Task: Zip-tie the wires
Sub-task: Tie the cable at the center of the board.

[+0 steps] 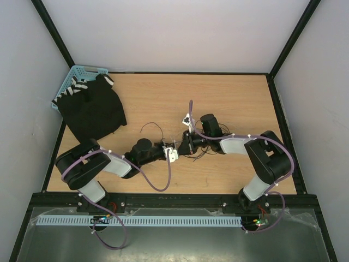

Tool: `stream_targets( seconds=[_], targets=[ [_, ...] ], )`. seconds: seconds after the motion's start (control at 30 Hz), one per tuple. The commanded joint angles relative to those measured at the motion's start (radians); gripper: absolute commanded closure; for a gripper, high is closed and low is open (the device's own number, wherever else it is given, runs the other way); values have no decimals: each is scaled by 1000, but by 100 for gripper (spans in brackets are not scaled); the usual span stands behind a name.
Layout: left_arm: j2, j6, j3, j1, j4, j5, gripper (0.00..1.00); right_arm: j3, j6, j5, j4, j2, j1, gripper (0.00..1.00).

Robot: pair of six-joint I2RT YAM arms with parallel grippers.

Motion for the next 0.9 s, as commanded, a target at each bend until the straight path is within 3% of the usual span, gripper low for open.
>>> stream_targets(
  seconds=[0.0, 0.87],
  targets=[
    [17, 13, -11, -16, 37, 12, 100, 38, 9, -7, 0, 14, -10, 100],
    [64, 16, -19, -36, 74, -24, 100, 65, 10, -1, -8, 48, -26, 100]
  ],
)
